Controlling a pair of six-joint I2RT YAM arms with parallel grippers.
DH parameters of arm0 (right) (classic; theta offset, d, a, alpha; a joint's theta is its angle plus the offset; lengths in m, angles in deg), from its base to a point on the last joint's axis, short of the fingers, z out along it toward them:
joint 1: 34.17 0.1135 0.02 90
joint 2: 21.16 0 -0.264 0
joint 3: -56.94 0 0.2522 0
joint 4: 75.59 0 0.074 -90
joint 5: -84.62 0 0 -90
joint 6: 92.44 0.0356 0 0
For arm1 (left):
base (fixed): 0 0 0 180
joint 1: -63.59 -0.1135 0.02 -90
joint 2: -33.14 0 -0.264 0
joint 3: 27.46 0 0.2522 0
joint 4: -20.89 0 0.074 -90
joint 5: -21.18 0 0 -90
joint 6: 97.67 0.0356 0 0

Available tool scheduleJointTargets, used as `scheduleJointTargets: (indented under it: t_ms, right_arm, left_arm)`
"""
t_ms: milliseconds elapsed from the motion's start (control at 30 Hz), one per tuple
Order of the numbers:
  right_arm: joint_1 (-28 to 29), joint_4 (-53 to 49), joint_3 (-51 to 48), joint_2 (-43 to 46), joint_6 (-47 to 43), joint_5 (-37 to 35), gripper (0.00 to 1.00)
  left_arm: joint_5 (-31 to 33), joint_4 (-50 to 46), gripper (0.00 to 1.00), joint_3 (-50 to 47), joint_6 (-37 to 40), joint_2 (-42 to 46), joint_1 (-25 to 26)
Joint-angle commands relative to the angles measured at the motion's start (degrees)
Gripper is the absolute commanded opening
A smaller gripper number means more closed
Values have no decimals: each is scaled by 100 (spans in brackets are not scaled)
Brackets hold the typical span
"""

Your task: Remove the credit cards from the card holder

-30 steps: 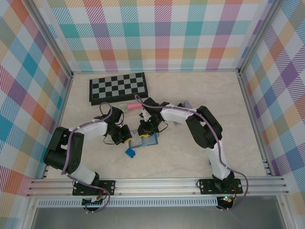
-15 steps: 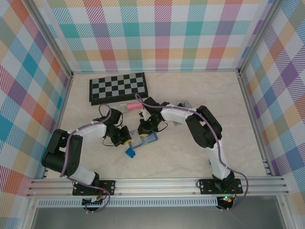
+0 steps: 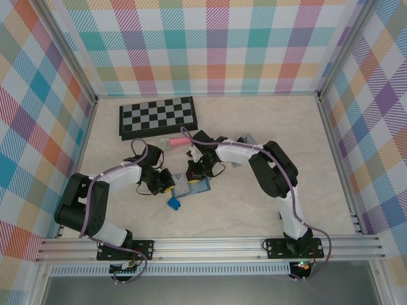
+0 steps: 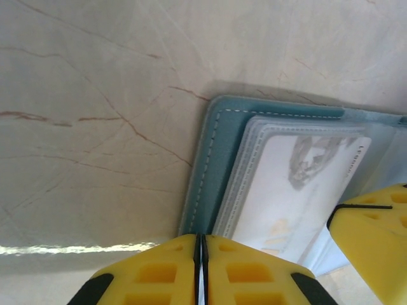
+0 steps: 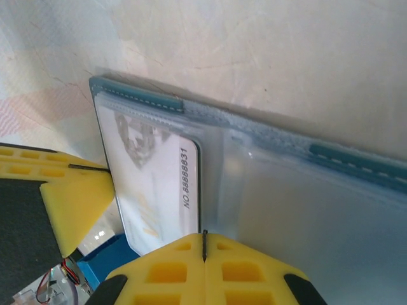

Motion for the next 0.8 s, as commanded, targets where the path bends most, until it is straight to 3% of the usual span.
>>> scheduleJointTargets:
  t_ms: [0, 200, 433, 767]
  right_arm:
    - [-47, -25, -81, 358, -151, -6, 0]
    - [-47, -42, -27, 296, -166, -33, 1]
    - [-46, 11, 89, 98, -113, 202, 16]
    - [-47, -14, 401, -228, -117, 381, 18]
  left_arm:
    - [-135, -77, 12, 74, 56, 113, 15]
    - [-49, -262, 11, 246, 112, 223, 14]
    - [-199, 26, 10, 241, 37, 268, 16]
    - [-87, 97, 9, 212, 2, -234, 21]
